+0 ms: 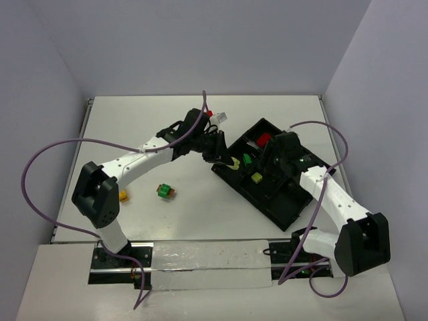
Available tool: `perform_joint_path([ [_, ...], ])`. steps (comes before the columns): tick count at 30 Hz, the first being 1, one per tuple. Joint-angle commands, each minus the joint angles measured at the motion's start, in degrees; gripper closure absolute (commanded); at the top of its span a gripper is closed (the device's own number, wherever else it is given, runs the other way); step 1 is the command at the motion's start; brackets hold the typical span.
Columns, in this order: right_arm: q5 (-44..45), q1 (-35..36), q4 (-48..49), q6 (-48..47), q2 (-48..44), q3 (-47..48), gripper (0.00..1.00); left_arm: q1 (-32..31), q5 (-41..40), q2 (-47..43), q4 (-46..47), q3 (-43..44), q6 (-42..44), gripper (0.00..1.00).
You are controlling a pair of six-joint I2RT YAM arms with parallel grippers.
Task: Sort the legos into containers by color
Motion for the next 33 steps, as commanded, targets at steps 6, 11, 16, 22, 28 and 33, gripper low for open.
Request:
perform_joint_path([
  [6, 13.45, -1.52, -7.98, -1.52, -9.29, 13.27, 0.27, -4.12, 1.32, 9.10, -2.59, 11.68, 3.00, 1.00],
  [11, 17.81, -2.50, -9.51, -0.34, -14.66, 16.10, 0.27, -6.00, 3.92, 15.66, -1.82, 16.35, 1.60, 1.00],
  [16, 18.96, -2.82, -10.21, -0.52, -16.69, 15.55, 0.27, -7.08, 3.81, 19.81, -2.09, 20.12, 0.37, 0.95],
  [22, 18.44, -3.02, -10.47, -0.52, -17.05, 14.80, 0.27, -8.28, 3.14, 21.98, -2.89, 23.38, 0.62, 0.45],
  [28, 18.16, -3.10, -10.37, -0.62, -16.50, 14.96, 0.27, -8.46, 3.08, 21.92, -2.94, 23.63, 0.83, 0.31],
  [33, 17.24, -3.03, -9.99, -0.88, -16.29, 15.15, 0.27, -8.46, -0.71, 18.71, -6.40, 23.93, 2.72, 0.33],
])
